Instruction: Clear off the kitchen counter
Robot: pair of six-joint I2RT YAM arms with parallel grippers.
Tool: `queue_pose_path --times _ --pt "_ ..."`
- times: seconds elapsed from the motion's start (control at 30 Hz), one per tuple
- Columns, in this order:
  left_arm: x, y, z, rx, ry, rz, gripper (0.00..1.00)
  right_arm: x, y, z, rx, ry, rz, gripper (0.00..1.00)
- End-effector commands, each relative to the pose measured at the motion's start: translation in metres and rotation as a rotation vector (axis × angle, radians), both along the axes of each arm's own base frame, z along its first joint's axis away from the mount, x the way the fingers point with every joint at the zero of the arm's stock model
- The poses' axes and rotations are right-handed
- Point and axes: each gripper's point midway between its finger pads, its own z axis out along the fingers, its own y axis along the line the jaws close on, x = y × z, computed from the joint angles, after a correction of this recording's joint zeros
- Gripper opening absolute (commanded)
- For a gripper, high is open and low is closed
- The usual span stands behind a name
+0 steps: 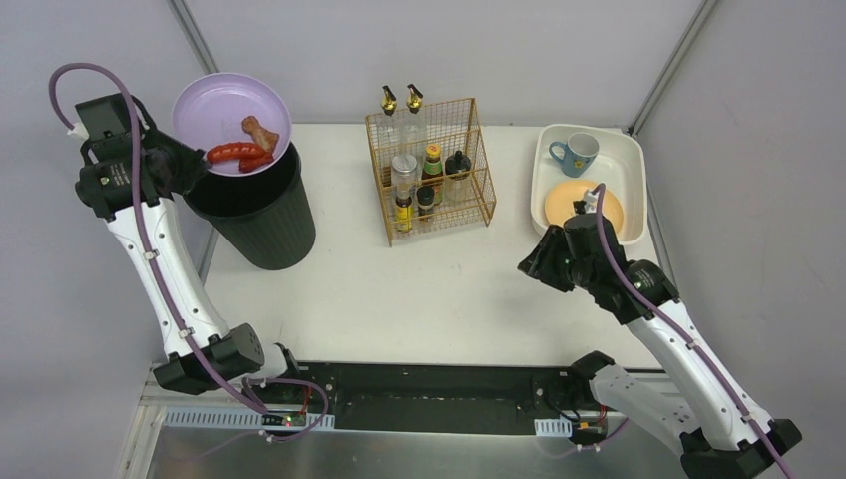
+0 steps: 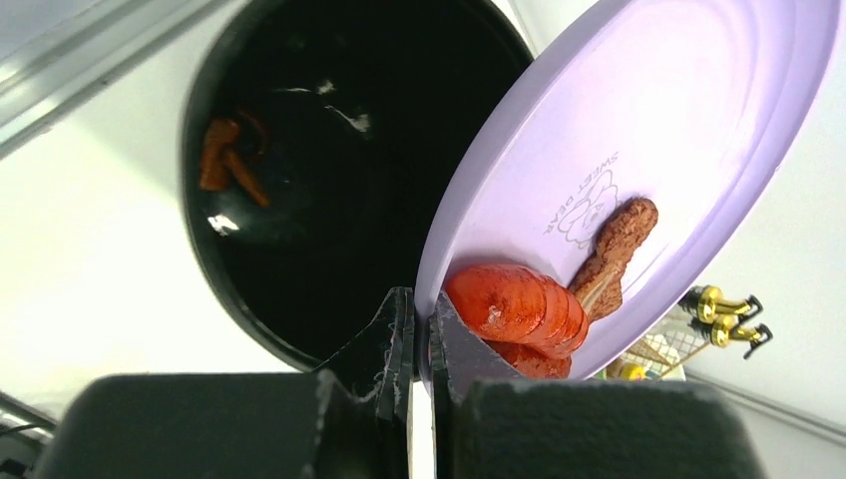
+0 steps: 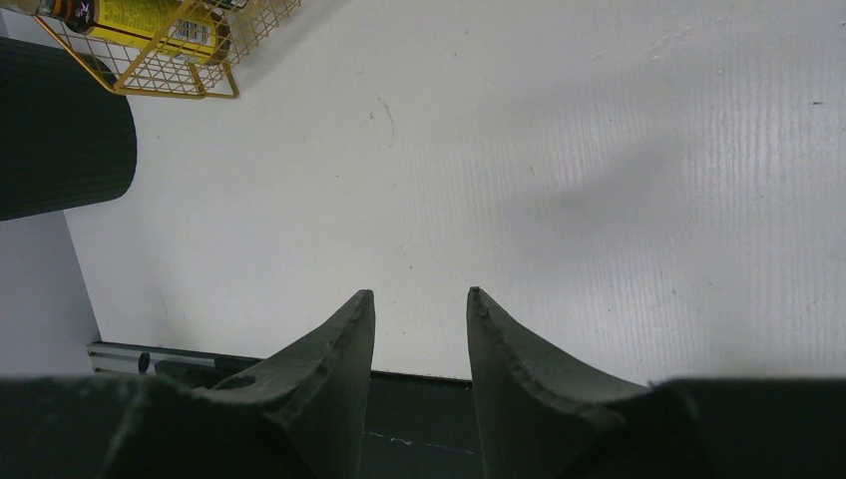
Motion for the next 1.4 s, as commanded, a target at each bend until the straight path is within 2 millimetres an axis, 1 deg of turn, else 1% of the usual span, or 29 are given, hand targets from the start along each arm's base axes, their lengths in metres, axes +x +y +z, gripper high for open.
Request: queue_pose_path --times 0.0,0.1,0.23,0.33,0.43,0.63,0.77,0.87,1.03,1.13,1.23,1.37 --pt "-0.018 0.02 0.011 0.065 -0.031 0.058 0.0 0.006 0.007 0.009 0.022 -0.032 0.031 0.42" --pt "-0.028 0.039 0.002 0.089 0.003 0.121 0.0 0.007 0.009 0.008 0.022 -0.028 0.041 0.42" --pt "-0.039 0.055 -0.007 0.141 0.054 0.193 0.0 0.007 0.01 0.008 0.022 -0.026 0.05 0.42" --pt "-0.053 0.068 -0.006 0.219 0.088 0.258 0.0 0.006 0.01 0.007 0.023 -0.025 0.052 0.42" --pt "-0.06 0.075 -0.003 0.263 0.101 0.287 0.0 0.006 0.011 0.005 0.03 -0.023 0.052 0.42" --pt "-0.055 0.08 -0.003 0.329 0.12 0.283 0.0 0.004 0.013 0.0 0.047 -0.016 0.053 0.42" --pt "-0.049 0.079 -0.001 0.437 0.158 0.274 0.0 0.003 0.015 -0.003 0.059 -0.011 0.049 0.42" --pt "-0.043 0.074 0.001 0.498 0.169 0.256 0.0 0.003 0.015 -0.005 0.066 -0.009 0.042 0.42" --pt "-0.038 0.075 0.006 0.628 0.213 0.276 0.0 0.001 0.016 -0.009 0.084 -0.002 0.035 0.42" --pt "-0.036 0.075 0.011 0.695 0.221 0.29 0.0 0.0 0.016 -0.009 0.093 -0.006 0.031 0.42" --pt "-0.035 0.073 0.021 0.79 0.227 0.311 0.0 -0.002 0.015 -0.011 0.096 -0.009 0.031 0.42" --pt "-0.033 0.065 0.035 0.895 0.198 0.312 0.0 -0.003 0.014 -0.012 0.093 -0.009 0.034 0.42"
